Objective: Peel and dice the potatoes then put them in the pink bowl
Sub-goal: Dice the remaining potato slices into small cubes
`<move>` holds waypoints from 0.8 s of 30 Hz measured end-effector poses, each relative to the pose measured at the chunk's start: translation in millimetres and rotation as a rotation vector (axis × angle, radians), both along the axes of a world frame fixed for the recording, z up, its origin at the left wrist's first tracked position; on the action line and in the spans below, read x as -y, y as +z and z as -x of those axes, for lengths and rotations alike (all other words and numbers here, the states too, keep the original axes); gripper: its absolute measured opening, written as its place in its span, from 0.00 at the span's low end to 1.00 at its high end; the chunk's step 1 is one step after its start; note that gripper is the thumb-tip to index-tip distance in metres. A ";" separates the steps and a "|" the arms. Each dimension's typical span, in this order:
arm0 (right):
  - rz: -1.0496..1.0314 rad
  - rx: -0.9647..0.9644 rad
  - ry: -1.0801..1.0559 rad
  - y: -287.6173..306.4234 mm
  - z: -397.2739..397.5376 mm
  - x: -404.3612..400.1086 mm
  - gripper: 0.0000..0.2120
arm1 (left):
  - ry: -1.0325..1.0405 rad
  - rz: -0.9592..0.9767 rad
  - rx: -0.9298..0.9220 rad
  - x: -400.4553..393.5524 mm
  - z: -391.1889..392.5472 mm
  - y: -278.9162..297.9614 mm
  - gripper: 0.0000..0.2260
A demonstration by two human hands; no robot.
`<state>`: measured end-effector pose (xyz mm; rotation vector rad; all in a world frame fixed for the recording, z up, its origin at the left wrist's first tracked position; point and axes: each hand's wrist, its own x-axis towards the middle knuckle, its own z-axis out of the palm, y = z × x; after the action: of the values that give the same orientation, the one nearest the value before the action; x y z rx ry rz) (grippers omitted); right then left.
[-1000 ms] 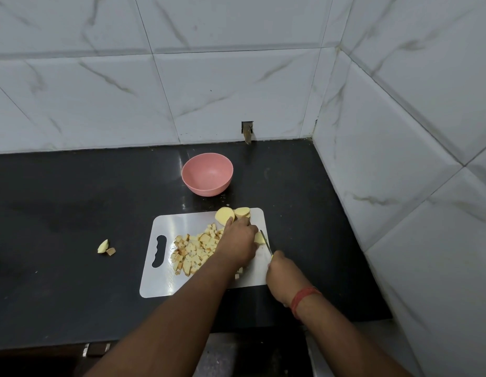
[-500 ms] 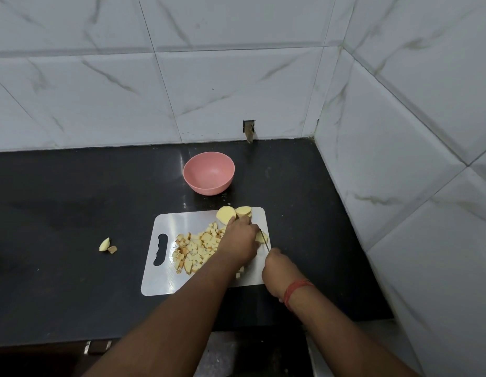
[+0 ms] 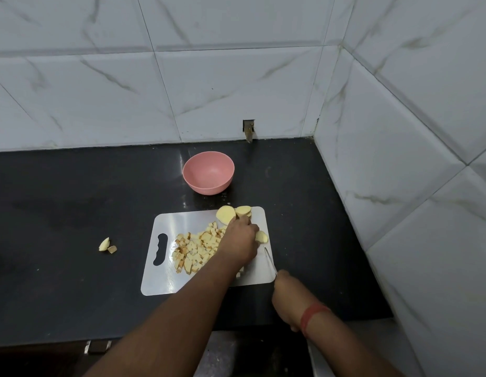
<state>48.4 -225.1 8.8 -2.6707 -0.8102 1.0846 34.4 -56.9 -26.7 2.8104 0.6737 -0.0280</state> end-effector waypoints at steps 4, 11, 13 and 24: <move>0.010 0.053 -0.055 5.9 -5.3 -12.0 0.16 | 0.038 0.079 0.037 -1.8 4.7 -1.9 0.21; -0.110 0.058 0.034 3.4 -16.3 -37.1 0.15 | 0.060 0.100 0.082 -2.2 12.0 -1.5 0.16; -0.114 0.065 0.045 2.6 -16.5 -41.2 0.15 | 0.050 0.085 0.074 -2.6 10.7 0.2 0.15; 0.052 0.077 0.266 14.7 -11.5 -52.8 0.11 | 0.038 0.031 0.016 -1.2 4.0 5.8 0.15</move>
<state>59.8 -172.3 23.6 -2.7191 -1.1958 1.0746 30.4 -55.8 -20.9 2.7646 0.7161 -0.0095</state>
